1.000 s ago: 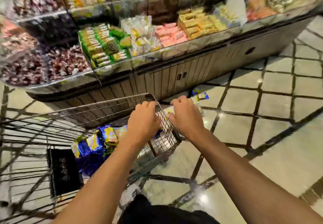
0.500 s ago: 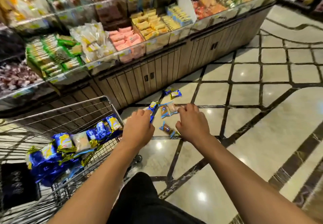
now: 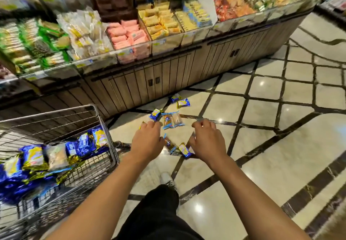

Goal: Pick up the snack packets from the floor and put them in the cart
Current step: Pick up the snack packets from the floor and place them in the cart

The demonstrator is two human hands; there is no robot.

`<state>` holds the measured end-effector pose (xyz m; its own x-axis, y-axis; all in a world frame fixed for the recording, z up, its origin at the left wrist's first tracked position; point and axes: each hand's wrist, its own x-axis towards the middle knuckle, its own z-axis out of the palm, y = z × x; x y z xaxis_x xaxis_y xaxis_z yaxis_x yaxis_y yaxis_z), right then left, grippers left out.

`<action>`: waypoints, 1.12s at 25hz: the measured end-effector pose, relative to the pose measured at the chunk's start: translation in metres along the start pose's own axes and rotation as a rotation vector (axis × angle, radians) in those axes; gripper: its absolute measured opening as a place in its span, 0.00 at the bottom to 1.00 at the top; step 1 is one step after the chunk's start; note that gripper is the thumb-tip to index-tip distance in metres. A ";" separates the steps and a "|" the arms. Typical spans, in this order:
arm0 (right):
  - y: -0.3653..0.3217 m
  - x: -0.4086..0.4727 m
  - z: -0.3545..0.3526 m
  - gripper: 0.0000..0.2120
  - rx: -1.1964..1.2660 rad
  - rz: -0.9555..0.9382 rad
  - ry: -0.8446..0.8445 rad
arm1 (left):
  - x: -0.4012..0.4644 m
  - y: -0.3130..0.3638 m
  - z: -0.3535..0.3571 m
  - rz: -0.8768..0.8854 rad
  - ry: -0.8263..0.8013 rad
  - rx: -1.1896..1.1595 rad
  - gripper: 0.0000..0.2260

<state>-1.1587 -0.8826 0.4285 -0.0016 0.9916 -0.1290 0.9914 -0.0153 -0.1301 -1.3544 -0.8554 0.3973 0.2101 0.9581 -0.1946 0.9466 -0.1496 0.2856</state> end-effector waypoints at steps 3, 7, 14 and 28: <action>0.021 0.046 -0.003 0.20 0.018 -0.012 -0.023 | 0.041 0.013 0.003 -0.064 -0.011 -0.047 0.21; 0.042 0.087 -0.003 0.19 0.013 -0.034 -0.068 | 0.080 0.018 0.001 -0.121 -0.010 -0.066 0.22; 0.065 0.155 0.010 0.18 0.027 -0.130 -0.177 | 0.120 0.026 0.005 -0.264 -0.023 -0.129 0.24; 0.124 0.283 0.093 0.20 0.073 -0.313 -0.277 | 0.212 0.055 0.078 -0.495 0.008 -0.136 0.22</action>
<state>-1.0486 -0.6153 0.2847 -0.3458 0.8783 -0.3302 0.9257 0.2617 -0.2732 -1.2392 -0.6797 0.2987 -0.2576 0.9082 -0.3299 0.8919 0.3548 0.2805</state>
